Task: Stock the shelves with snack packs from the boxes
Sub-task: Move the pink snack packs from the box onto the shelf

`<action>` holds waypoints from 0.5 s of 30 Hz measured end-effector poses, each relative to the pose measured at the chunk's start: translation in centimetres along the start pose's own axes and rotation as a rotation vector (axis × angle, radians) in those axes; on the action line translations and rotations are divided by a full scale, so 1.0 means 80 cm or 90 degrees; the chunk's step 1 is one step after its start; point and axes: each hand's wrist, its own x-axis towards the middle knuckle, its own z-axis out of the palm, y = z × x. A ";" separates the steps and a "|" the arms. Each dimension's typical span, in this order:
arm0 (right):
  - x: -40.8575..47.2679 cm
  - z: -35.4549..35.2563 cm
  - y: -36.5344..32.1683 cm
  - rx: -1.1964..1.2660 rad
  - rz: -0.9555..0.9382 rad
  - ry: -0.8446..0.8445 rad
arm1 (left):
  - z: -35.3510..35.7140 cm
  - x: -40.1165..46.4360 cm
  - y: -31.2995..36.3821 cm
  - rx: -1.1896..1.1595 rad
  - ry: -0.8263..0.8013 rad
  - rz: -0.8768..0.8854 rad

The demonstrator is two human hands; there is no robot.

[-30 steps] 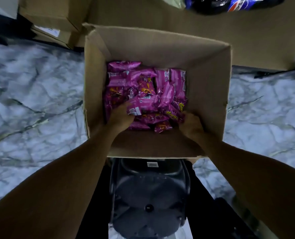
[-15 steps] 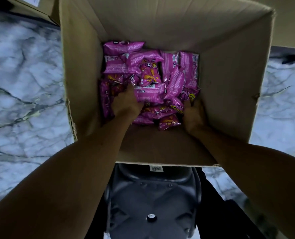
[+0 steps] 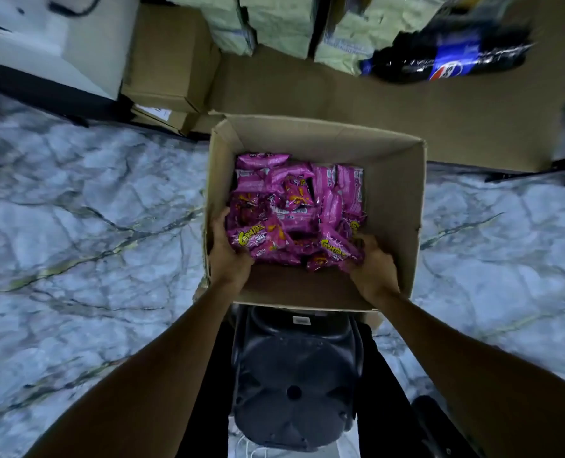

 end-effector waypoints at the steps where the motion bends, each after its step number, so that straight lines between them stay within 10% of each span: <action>1: -0.010 -0.009 -0.008 0.013 0.021 0.019 | -0.006 -0.008 0.007 -0.022 -0.021 -0.011; 15: -0.157 -0.145 -0.112 0.332 -0.056 0.071 | -0.104 -0.147 0.132 -0.127 -0.136 -0.074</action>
